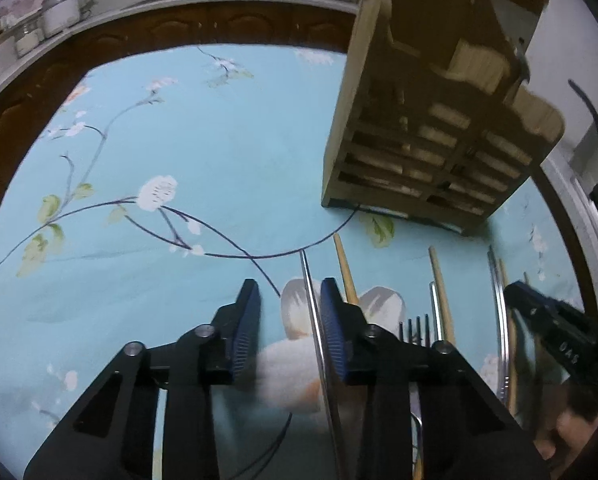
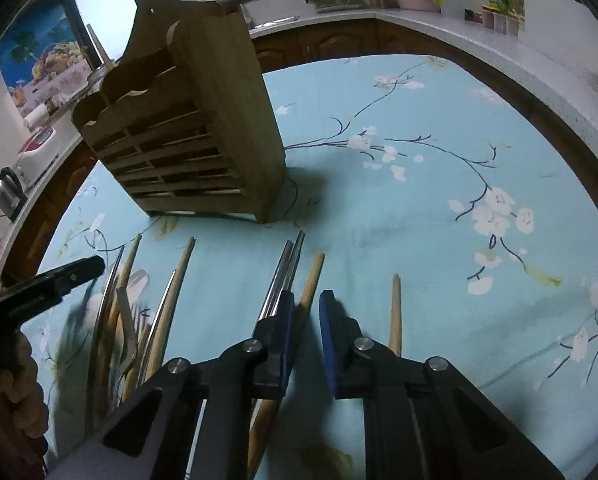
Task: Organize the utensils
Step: 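Grasp a wooden chopstick with the right gripper while the left gripper grasps a thin metal utensil, then carry the chopstick with the right gripper while the left gripper carries the metal utensil into the holder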
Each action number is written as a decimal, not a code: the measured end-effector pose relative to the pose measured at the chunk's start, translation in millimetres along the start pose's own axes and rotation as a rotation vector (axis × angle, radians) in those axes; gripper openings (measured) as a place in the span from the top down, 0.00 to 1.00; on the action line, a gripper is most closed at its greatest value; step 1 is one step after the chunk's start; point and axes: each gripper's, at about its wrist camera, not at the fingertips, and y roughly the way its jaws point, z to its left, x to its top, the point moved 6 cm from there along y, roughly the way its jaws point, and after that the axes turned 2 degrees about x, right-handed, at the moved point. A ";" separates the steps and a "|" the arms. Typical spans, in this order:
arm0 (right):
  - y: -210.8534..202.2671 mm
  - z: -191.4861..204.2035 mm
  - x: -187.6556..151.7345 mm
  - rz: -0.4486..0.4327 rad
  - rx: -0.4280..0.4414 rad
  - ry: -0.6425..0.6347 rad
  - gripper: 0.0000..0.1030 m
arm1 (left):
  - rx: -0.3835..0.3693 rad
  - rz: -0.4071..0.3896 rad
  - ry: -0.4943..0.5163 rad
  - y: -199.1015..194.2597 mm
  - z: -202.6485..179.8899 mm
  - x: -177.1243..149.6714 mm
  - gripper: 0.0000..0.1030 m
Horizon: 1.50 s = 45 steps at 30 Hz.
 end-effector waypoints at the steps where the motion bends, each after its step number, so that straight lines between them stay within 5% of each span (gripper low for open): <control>1: 1.0 0.3 1.2 0.003 -0.006 -0.005 0.89 | 0.006 0.000 0.009 2.2 -1.2 0.0 0.76; 8: 10.1 2.5 11.6 0.018 -0.030 -0.052 0.89 | 0.056 -0.021 0.080 3.8 -11.7 4.4 0.84; 11: 14.2 4.9 15.9 0.020 -0.027 -0.059 0.89 | 0.057 -0.031 0.095 1.5 -13.1 4.1 0.94; 17: 8.4 0.5 14.2 0.015 0.033 -0.002 0.95 | 0.021 -0.034 0.069 -4.4 -7.0 1.8 0.97; 30: -79.1 16.8 23.3 -0.140 0.137 -0.005 0.95 | -0.150 -0.216 -0.016 -120.4 -5.7 -0.2 0.97; 45: -186.7 42.1 57.0 -0.395 0.200 -0.056 0.95 | -0.198 -0.413 0.001 -217.0 -1.6 12.2 0.97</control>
